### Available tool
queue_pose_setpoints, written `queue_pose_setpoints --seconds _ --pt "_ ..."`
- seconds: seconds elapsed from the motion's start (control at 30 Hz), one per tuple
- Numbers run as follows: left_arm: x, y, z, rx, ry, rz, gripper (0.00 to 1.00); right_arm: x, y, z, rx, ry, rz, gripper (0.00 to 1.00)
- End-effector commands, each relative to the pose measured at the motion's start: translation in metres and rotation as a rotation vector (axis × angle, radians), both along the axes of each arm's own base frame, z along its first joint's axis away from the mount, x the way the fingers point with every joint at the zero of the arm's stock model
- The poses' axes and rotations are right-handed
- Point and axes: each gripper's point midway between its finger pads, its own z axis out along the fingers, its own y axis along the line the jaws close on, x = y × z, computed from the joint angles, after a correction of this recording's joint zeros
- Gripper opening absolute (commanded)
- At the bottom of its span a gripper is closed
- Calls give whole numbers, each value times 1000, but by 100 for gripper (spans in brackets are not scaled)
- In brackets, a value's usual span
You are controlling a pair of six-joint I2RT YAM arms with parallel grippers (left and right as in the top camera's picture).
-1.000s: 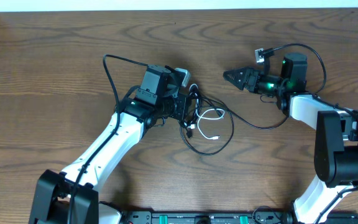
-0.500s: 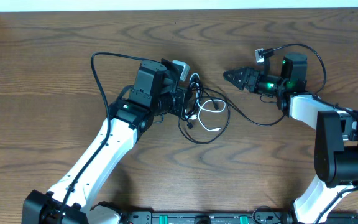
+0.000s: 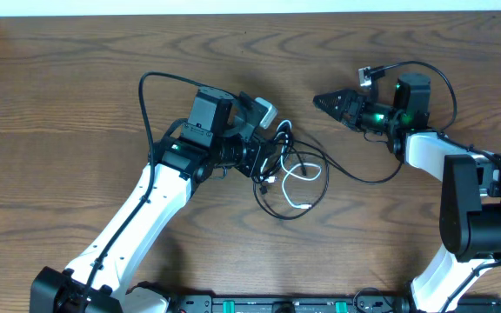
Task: Untangle cables
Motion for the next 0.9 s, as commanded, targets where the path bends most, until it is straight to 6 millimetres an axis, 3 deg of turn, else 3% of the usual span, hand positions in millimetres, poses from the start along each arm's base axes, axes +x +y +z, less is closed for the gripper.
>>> queue_pose_setpoints --seconds 0.0,0.1,0.13,0.23,0.43,0.5,0.57,0.7,0.87 --pt "0 -6 20 -18 -98 -86 8 -4 7 20 15 -143 95 97" --pt "0 -7 21 -18 -110 -97 8 -16 15 39 76 -203 202 83" --pt "0 -7 21 -18 -113 -100 7 -19 17 43 89 -208 224 83" --pt "0 -7 21 -9 -135 -119 7 -26 18 50 110 -211 261 99" --pt "17 -14 39 -94 -142 -28 8 -50 23 61 134 -380 421 99" --pt "23 -17 46 -135 -128 15 8 -44 21 60 104 -413 396 99" --pt "27 -18 52 -177 -102 62 8 -23 16 55 14 -471 295 99" --pt "39 -22 67 -274 -41 171 8 17 0 39 -145 -445 71 89" --pt "50 -17 70 -308 -2 286 8 21 -4 34 -204 -336 45 73"
